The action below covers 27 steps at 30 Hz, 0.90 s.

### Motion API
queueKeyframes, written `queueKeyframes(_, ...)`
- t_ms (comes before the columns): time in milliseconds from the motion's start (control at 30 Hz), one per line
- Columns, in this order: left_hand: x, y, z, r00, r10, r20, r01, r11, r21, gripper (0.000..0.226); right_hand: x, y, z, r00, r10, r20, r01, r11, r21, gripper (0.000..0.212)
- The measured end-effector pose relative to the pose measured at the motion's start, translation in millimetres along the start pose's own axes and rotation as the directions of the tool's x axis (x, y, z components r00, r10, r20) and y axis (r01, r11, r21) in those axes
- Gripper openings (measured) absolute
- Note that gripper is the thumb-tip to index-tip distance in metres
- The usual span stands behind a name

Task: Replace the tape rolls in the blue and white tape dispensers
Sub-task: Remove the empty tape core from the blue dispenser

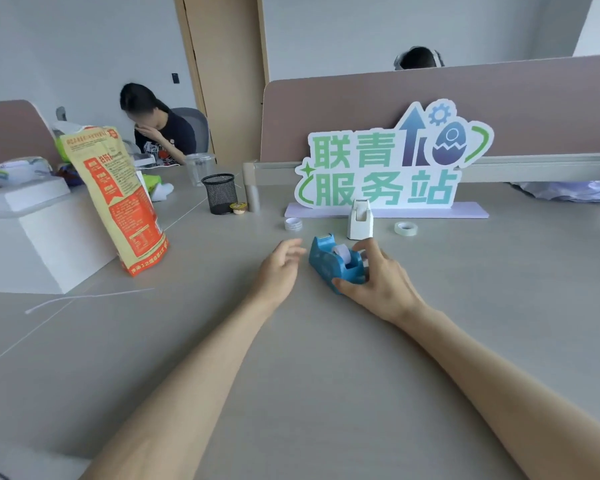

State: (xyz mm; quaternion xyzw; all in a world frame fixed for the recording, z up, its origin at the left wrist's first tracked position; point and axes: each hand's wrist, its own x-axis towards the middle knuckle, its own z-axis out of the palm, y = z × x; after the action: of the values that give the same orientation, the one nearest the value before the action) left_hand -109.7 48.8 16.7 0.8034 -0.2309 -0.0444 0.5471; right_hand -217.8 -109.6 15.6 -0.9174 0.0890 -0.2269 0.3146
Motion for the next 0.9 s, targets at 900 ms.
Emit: queueKeyframes(900, 19.6, -0.4, -5.1, 0.995, -0.041, 0.094, 0.063, 0.968, -0.245, 0.037, 17.0, 18.9, 4.9, 0.982, -0.188, -0.026, 0.177, 0.957, -0.229, 0.043)
